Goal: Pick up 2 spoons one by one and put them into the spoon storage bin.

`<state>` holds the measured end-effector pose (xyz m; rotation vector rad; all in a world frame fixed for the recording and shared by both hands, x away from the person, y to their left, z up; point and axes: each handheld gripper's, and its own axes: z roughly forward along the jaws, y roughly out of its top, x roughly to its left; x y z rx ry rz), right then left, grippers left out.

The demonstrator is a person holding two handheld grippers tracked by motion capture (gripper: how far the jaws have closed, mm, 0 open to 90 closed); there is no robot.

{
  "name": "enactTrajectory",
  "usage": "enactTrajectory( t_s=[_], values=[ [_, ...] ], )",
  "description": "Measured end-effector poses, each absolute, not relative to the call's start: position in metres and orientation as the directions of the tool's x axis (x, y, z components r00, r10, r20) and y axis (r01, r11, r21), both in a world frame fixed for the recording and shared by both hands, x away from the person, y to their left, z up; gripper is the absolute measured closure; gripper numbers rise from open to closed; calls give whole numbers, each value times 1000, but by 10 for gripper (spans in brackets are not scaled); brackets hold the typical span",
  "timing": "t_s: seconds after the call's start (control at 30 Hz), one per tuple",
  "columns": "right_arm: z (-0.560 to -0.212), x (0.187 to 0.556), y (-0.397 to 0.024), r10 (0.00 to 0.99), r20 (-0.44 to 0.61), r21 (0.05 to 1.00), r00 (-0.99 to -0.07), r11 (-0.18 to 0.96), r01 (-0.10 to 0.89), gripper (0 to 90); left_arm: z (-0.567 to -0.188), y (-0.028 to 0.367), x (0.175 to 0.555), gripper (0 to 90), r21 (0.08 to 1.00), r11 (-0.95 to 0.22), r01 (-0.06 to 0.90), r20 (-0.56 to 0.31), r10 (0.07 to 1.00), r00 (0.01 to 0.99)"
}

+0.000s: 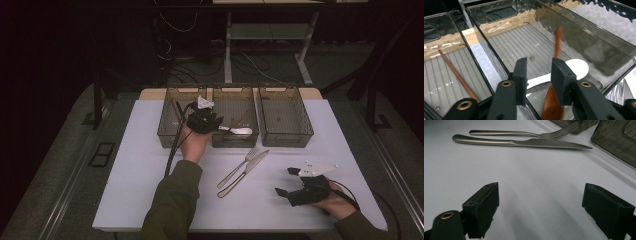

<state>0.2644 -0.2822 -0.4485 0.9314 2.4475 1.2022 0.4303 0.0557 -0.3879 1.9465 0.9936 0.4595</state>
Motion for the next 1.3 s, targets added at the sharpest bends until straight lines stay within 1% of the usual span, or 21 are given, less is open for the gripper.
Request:
enactTrajectory(
  t_s=[0.2,0.27,0.33,0.4,0.47,0.73,0.97,1.3],
  values=[
    [-449,264,-282,648,46,781,-760,452,432,139,-384,58,426,534,835,-309,456,-68,764,641],
    [-449,264,-282,648,46,780,-760,452,432,139,-383,57,423,497,841,-293,455,-87,757,648],
    [-448,264,-282,647,44,779,-761,455,432,139,-381,59,420,468,836,-317,448,-77,741,667],
    [-448,264,-282,646,43,779,-762,455,430,139,-382,58,416,439,842,-304,445,-93,731,676],
    [-448,265,-282,647,44,780,-761,454,431,139,-383,59,411,409,836,-314,450,-97,722,685],
    [-447,266,-283,646,52,784,-761,446,432,141,-384,66,389,331,826,-346,445,-101,686,721],
    [-446,266,-284,648,50,789,-760,440,428,141,-387,66,369,299,828,-371,420,-86,657,749],
    [-446,266,-288,658,58,793,-750,427,435,141,-400,61,349,310,823,-385,419,-94,634,767]
  ],
)
